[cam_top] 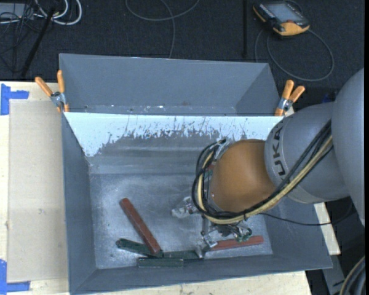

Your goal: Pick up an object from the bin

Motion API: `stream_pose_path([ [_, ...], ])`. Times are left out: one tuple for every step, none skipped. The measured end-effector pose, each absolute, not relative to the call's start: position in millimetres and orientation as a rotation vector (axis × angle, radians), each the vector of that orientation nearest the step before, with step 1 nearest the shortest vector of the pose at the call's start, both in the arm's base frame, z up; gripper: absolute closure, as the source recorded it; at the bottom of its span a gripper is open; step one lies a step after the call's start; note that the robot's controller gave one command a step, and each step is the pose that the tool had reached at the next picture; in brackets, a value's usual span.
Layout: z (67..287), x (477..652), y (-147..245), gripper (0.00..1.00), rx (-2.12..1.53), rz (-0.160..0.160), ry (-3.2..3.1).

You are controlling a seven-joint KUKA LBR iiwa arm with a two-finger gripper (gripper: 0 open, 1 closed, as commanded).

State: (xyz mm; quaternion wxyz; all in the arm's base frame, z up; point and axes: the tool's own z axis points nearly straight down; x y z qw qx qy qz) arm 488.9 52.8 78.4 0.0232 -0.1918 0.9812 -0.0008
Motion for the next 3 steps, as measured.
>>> stream_pose_path([
  [77, 475.9, 47, 1.00, -0.609, -0.012, 3.099],
  [78, 488.9, 54, 0.00, -0.595, 0.000, 3.036],
  [78, 488.8, 54, 0.00, -0.597, 0.000, 3.037],
])
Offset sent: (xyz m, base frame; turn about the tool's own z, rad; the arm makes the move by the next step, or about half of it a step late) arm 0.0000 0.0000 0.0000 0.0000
